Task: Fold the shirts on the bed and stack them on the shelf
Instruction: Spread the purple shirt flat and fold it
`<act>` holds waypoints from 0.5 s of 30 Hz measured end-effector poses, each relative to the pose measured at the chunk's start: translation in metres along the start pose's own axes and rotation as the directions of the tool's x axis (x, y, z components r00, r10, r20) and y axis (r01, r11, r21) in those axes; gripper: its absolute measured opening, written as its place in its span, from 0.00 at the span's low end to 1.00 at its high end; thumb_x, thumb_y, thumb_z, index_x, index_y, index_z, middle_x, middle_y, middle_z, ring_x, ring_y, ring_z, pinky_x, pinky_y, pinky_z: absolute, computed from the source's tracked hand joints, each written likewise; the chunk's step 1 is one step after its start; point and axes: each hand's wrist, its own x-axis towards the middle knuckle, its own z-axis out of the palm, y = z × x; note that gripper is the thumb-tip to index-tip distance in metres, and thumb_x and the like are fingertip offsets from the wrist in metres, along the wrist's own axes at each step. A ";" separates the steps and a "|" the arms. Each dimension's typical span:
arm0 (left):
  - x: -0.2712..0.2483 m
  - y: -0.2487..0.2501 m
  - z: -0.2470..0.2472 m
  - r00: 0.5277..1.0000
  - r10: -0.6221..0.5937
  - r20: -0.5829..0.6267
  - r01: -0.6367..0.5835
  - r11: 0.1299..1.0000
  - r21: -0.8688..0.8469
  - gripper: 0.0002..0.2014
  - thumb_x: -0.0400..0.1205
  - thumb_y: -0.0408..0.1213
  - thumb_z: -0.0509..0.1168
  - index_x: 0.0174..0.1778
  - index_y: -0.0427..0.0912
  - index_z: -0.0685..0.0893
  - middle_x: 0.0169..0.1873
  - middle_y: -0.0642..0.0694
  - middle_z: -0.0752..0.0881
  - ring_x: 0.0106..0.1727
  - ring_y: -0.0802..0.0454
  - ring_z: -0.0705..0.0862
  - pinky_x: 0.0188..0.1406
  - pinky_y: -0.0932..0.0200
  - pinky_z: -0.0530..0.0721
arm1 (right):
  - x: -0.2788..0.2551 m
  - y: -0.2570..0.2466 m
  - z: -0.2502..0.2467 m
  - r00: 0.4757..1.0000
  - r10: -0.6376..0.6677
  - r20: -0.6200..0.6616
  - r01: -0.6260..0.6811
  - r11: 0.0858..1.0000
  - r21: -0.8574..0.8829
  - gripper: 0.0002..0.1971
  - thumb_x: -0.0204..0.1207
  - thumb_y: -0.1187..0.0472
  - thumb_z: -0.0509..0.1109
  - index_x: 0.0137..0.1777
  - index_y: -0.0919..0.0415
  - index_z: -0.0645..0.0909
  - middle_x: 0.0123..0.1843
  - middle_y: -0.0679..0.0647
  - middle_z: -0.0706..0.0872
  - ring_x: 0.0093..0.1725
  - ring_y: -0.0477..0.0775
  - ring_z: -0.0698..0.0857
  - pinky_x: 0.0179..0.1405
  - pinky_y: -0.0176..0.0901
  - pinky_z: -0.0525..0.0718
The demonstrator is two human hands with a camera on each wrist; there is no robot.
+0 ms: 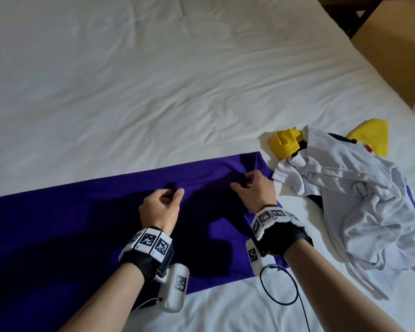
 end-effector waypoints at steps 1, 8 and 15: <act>0.000 0.001 0.000 1.000 0.003 0.008 -0.003 1.000 0.010 0.09 0.76 0.46 0.75 0.43 0.43 0.89 0.31 0.55 0.85 0.42 0.48 0.87 0.47 0.58 0.82 | 0.001 0.001 0.001 1.000 0.011 -0.003 -0.011 0.999 0.035 0.22 0.70 0.48 0.78 0.60 0.56 0.81 0.50 0.52 0.86 0.58 0.57 0.84 0.58 0.49 0.82; 0.001 -0.001 -0.001 0.980 0.197 -0.037 -0.198 0.980 -0.018 0.08 0.80 0.36 0.72 0.47 0.33 0.87 0.30 0.46 0.84 0.34 0.47 0.81 0.39 0.67 0.71 | 0.006 -0.012 -0.014 0.993 -0.102 -0.050 0.109 0.981 0.163 0.05 0.74 0.58 0.76 0.48 0.56 0.87 0.37 0.48 0.84 0.43 0.53 0.83 0.43 0.37 0.76; 0.007 -0.011 0.005 0.999 0.033 -0.009 -0.034 0.997 -0.070 0.14 0.83 0.40 0.69 0.58 0.33 0.85 0.44 0.39 0.88 0.48 0.42 0.85 0.49 0.61 0.75 | 0.002 -0.023 -0.011 0.992 -0.127 0.000 0.123 0.962 0.245 0.15 0.81 0.45 0.66 0.58 0.55 0.80 0.42 0.50 0.85 0.47 0.52 0.83 0.47 0.43 0.78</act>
